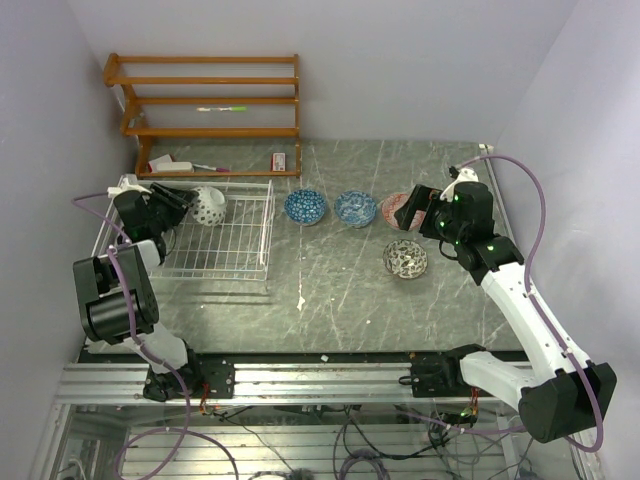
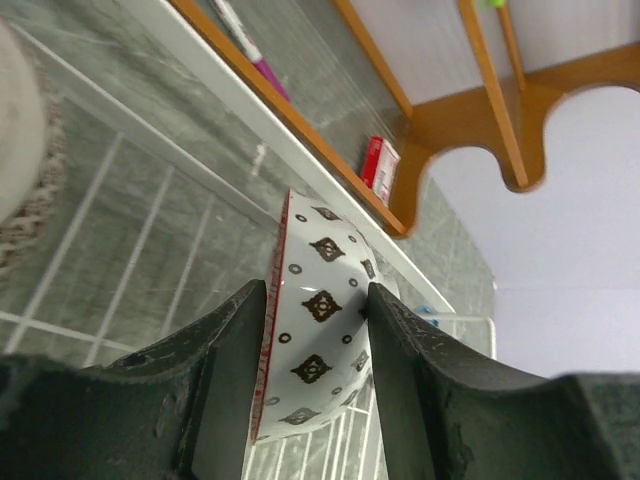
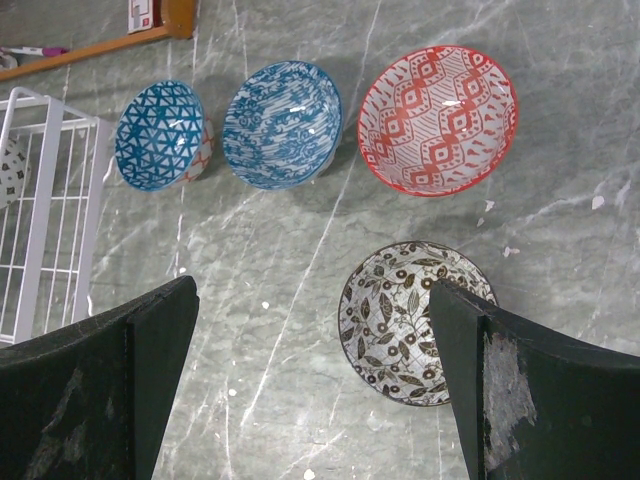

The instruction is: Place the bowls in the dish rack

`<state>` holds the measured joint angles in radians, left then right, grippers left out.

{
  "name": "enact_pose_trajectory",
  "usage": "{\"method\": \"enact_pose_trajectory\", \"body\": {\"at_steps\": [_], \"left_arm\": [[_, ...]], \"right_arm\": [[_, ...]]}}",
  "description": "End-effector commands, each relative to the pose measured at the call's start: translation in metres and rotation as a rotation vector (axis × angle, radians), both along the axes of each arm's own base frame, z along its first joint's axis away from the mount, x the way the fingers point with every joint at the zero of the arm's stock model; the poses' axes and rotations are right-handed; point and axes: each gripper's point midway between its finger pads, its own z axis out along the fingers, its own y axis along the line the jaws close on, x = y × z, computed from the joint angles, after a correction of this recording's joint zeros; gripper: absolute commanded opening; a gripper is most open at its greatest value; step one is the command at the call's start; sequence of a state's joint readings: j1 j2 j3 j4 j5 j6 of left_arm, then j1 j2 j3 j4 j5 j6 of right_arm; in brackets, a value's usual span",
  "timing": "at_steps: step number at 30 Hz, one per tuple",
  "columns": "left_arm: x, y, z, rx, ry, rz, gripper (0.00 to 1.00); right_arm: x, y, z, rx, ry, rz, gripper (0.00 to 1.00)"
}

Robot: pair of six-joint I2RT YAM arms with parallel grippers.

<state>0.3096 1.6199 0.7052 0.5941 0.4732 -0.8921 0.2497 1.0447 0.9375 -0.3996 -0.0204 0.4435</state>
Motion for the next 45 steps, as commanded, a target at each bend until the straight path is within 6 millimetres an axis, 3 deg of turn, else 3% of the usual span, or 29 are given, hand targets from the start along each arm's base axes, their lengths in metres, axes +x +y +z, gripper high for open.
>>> {"method": "enact_pose_trajectory", "body": {"at_steps": [1,6,19,25,28,33,36,39,45], "left_arm": [[-0.032,0.009,-0.067,0.071,0.272,0.043,0.55],[-0.035,0.020,-0.065,0.123,0.297,0.087,0.63],[-0.039,0.037,-0.070,0.207,0.368,0.140,0.67],[-0.042,0.041,-0.056,0.241,0.360,0.160,0.70],[-0.044,0.039,-0.033,0.289,0.328,0.180,0.73],[-0.044,0.015,0.032,0.389,0.229,0.160,0.86],[-0.045,-0.006,0.060,0.437,0.178,0.102,0.94],[-0.040,-0.029,0.069,0.470,0.165,0.015,0.95],[-0.026,-0.069,0.059,0.542,0.180,-0.111,0.97]], "right_arm": [[0.003,0.001,0.005,-0.002,-0.027,0.013,1.00],[0.004,0.001,0.007,-0.004,-0.031,0.016,1.00],[0.000,0.002,0.007,0.006,-0.030,0.020,1.00],[0.000,0.002,0.008,0.009,-0.032,0.023,1.00],[-0.001,0.001,0.008,0.007,-0.034,0.021,1.00],[-0.001,0.004,0.003,0.010,-0.023,0.033,1.00],[-0.002,0.005,0.003,0.016,-0.031,0.037,1.00],[-0.002,0.005,0.004,0.020,-0.036,0.040,1.00],[-0.002,0.006,-0.001,0.017,-0.029,0.046,1.00]]}}
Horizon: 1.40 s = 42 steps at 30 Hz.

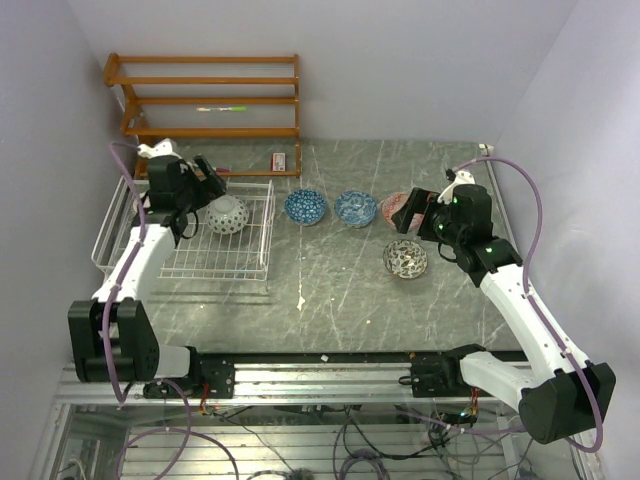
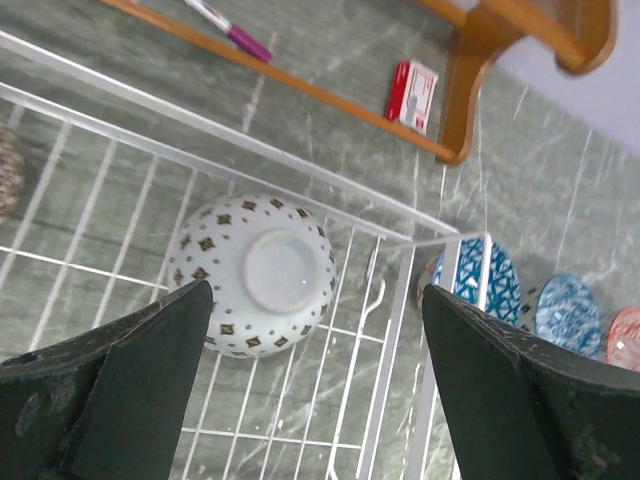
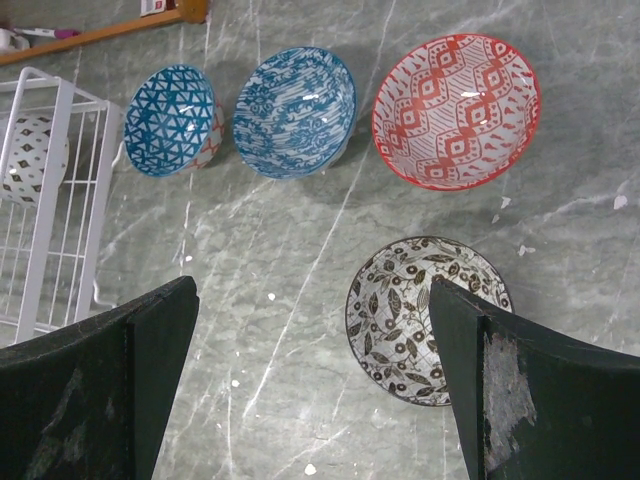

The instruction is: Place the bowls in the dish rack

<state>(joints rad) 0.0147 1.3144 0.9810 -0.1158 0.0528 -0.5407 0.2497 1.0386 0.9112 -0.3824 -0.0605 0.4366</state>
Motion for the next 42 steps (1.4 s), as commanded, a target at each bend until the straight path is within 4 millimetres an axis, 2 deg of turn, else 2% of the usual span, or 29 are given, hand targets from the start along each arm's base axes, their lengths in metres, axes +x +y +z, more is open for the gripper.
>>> {"method": "enact_pose_trajectory", "body": {"at_steps": [1,6,14,18,27,38,42], "left_arm": [[0.004,-0.023,-0.020,0.094,0.089,-0.069,0.98],[0.015,-0.034,-0.020,0.175,0.103,-0.056,0.99],[0.021,-0.033,-0.028,0.314,0.142,0.027,0.99],[0.024,-0.035,-0.039,0.347,0.172,0.030,0.99],[0.023,-0.025,-0.064,0.397,0.230,0.071,0.97],[0.022,-0.021,-0.087,0.423,0.273,0.077,0.94],[0.022,-0.020,-0.089,0.428,0.276,0.081,0.93]], "right_arm": [[0.002,0.000,0.005,0.004,-0.033,0.005,1.00],[0.003,-0.003,0.006,-0.003,-0.039,-0.004,1.00],[0.004,-0.003,0.002,-0.006,-0.032,-0.007,1.00],[0.004,-0.001,0.001,-0.001,-0.029,0.000,1.00],[0.003,-0.004,-0.002,-0.009,-0.025,-0.008,1.00],[0.003,-0.004,-0.006,-0.010,-0.019,-0.014,1.00],[0.004,-0.005,-0.006,-0.012,-0.020,-0.018,1.00]]}}
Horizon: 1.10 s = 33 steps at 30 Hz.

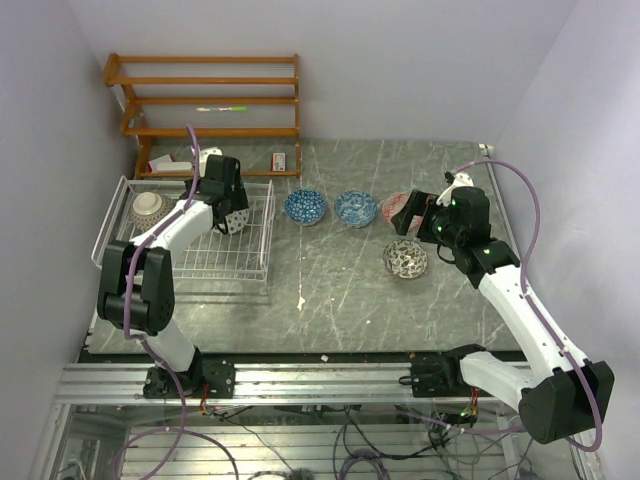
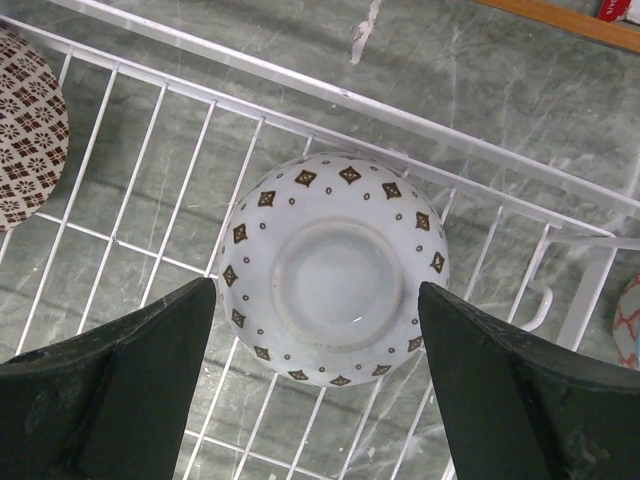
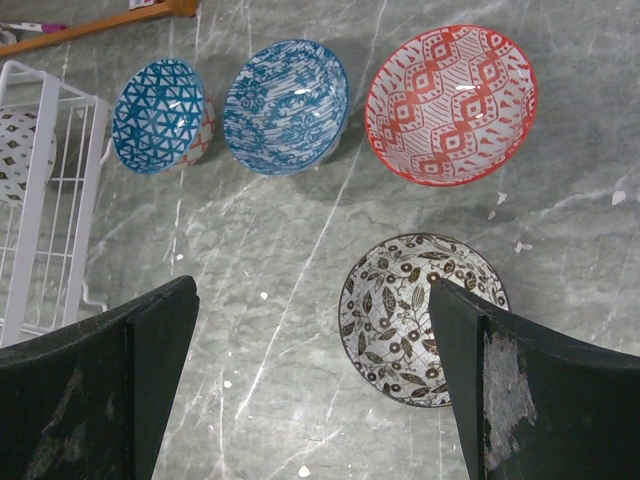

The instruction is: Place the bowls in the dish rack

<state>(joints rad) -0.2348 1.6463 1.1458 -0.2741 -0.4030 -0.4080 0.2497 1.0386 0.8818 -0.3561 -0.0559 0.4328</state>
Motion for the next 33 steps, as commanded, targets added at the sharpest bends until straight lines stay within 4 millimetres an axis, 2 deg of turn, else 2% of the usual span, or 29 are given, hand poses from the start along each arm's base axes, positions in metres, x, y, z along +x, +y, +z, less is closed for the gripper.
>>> {"method": "enact_pose_trajectory", "body": {"at_steps": [1,8,14,22,33], "left_arm": [[0.004,0.004,0.001,0.028,-0.030,0.021,0.92],[0.003,0.015,-0.004,0.044,-0.019,0.043,0.85],[-0.002,0.037,-0.006,0.048,-0.017,0.094,0.80],[-0.005,0.072,-0.004,0.048,-0.037,0.185,0.79],[-0.005,0.093,-0.007,0.071,-0.041,0.244,0.79]], "right_arm": [[0.003,-0.004,0.002,-0.006,-0.021,-0.016,1.00],[0.003,-0.005,0.000,-0.009,-0.018,-0.024,1.00],[0.004,-0.006,0.000,-0.012,-0.016,-0.026,1.00],[0.004,-0.006,0.004,-0.012,-0.020,-0.024,1.00],[0.005,-0.006,0.001,-0.016,-0.012,-0.024,1.00]]}}
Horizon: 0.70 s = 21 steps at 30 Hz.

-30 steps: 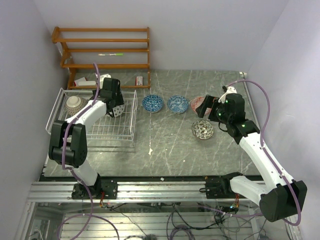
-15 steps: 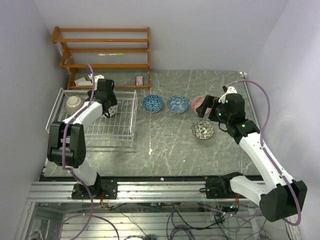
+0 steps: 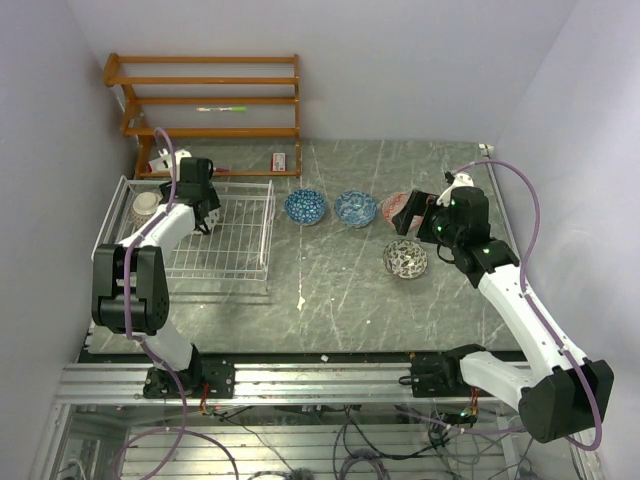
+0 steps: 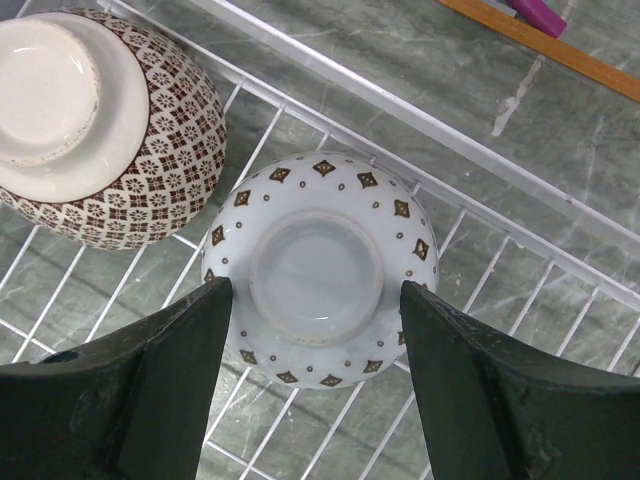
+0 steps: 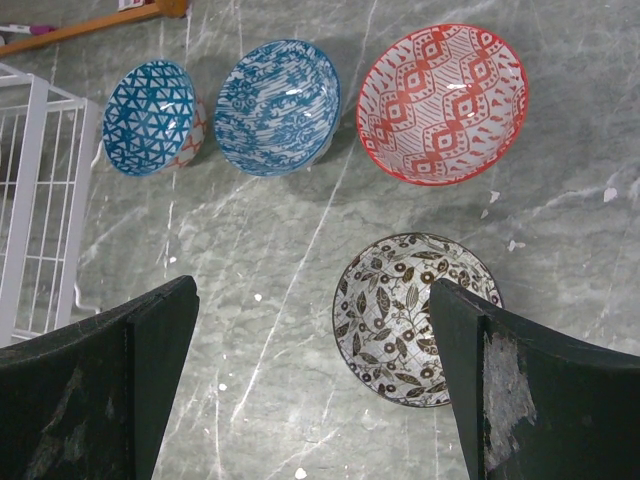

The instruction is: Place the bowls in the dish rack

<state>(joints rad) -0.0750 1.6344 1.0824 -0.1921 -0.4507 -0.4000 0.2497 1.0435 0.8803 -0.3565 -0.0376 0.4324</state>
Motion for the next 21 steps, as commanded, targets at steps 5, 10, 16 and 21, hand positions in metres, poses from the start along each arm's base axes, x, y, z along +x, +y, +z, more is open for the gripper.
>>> {"method": "enact_pose_trajectory", "body": {"at_steps": [5,10,16,21], "left_arm": [[-0.007,0.025,0.002,0.041,-0.020,0.086,0.79],[-0.009,0.031,0.003,0.048,-0.026,0.103,0.81],[-0.006,0.018,0.014,-0.015,-0.071,0.051,0.99],[-0.005,0.002,0.040,-0.084,-0.144,0.000,0.99]], "right_arm": [[0.003,-0.003,0.001,-0.008,-0.010,-0.008,1.00],[0.002,-0.003,-0.001,-0.010,-0.005,-0.005,1.00],[0.002,-0.001,-0.001,-0.005,-0.006,0.001,1.00],[0.003,-0.001,-0.001,-0.003,-0.006,0.003,1.00]]}}
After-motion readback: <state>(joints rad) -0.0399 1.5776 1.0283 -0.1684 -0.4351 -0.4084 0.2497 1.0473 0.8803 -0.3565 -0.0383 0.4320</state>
